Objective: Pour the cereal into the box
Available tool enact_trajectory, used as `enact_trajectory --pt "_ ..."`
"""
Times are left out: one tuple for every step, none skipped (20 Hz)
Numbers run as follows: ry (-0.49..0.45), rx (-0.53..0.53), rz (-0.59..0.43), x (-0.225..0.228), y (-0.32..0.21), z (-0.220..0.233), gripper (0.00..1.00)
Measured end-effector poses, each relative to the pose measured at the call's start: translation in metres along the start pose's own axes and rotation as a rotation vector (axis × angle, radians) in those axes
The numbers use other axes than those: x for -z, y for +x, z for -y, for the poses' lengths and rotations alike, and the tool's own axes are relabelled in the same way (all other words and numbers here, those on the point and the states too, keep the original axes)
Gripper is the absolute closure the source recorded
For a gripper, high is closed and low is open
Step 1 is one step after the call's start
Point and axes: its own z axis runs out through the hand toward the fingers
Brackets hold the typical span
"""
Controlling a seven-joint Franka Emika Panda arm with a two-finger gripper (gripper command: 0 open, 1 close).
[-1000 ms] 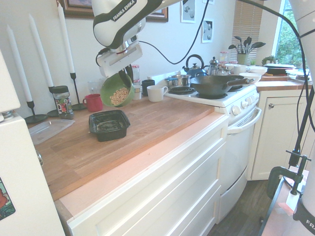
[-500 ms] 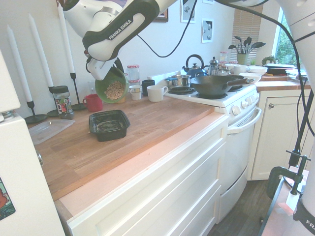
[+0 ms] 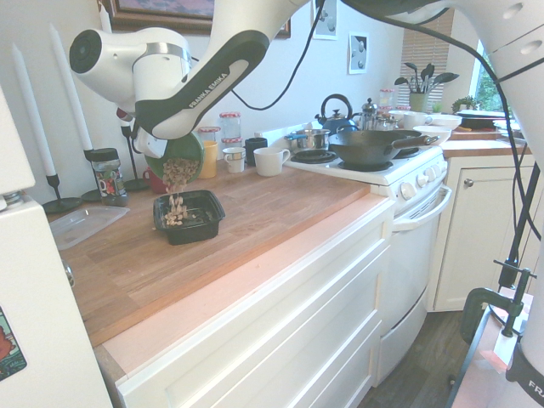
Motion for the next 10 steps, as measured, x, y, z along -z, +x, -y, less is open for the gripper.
enact_trajectory --pt "-0.005 0.016 -0.026 0.001 -0.007 0.005 1.0" --pt "-0.01 0.032 -0.055 0.001 -0.015 0.009 1.0" --pt "-0.012 0.051 -0.084 0.002 -0.023 0.014 1.0" --pt "-0.013 0.072 -0.118 0.002 -0.032 0.019 1.0" --pt "-0.013 0.09 -0.15 0.003 -0.039 0.023 1.0" --pt "-0.012 0.102 -0.178 0.003 -0.046 0.026 1.0" --pt "-0.011 0.111 -0.194 0.003 -0.052 0.028 1.0" --pt "-0.008 0.116 -0.203 0.004 -0.056 0.029 1.0" --pt "-0.005 0.12 -0.21 0.005 -0.059 0.03 1.0" --pt "-0.003 0.123 -0.218 0.005 -0.06 0.031 1.0"
